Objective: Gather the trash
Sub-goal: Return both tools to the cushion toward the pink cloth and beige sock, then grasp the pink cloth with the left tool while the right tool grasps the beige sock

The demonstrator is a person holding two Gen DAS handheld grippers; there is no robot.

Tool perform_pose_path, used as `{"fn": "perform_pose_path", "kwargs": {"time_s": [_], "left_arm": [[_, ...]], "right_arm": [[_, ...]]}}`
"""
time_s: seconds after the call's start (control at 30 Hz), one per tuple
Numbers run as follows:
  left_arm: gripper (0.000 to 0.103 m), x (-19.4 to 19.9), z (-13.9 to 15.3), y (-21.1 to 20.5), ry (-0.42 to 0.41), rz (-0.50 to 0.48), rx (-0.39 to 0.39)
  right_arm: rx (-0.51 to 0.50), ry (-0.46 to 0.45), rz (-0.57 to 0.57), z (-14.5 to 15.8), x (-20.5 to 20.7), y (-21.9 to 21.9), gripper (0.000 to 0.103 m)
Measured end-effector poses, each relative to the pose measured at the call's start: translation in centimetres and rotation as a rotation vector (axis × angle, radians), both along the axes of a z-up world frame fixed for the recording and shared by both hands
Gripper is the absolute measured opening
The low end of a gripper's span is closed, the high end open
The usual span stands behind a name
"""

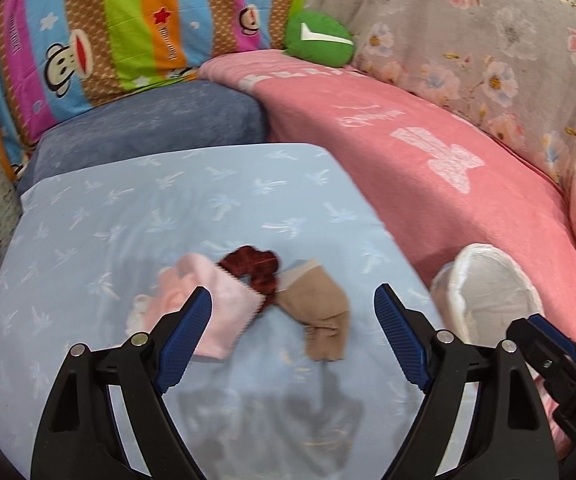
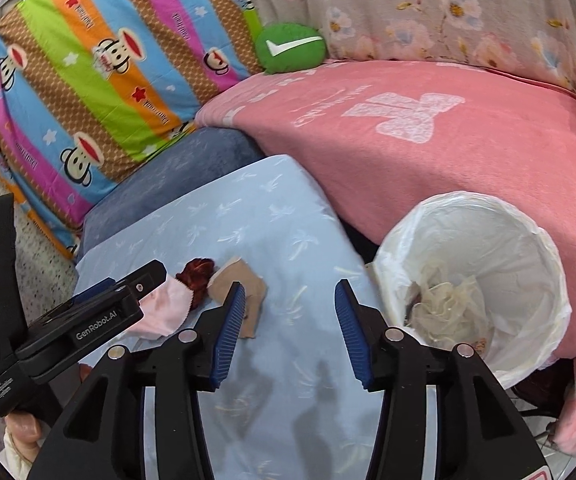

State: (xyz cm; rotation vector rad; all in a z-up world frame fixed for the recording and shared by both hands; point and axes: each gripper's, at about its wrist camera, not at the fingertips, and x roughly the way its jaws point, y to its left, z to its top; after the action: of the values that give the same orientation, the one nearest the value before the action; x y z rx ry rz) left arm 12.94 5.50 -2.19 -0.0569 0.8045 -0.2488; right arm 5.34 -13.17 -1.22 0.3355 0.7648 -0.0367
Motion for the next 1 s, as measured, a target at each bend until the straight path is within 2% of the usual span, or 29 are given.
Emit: {"fn": "perform_pose_path", "kwargs": {"time_s": [0.13,0.33,0.8,1.0], "left_arm": [[0.080,0.6,-1.3,2.2,0.019,0.046,0.029],[0.080,1.8,-3.4,4.7,0.073,0.082,0.028],[0.079,5.4,-6.3,5.6,0.159,0.053,0.025],[0.049,5.7,-7.5,5.4,0.183,0.037,0.016]], "right_arm": [[-0.007,0.020,0.041,-0.7,1.4,2.2,0.048],[-0.017,0.057,0.087,-2.5,3.7,5.4,0.051],[-0.056,0.136,0.098,-7.1,10.8,7.8,0.054],[-0.041,0.186,0.074,-9.6,12.3,7.4,0.054]]}}
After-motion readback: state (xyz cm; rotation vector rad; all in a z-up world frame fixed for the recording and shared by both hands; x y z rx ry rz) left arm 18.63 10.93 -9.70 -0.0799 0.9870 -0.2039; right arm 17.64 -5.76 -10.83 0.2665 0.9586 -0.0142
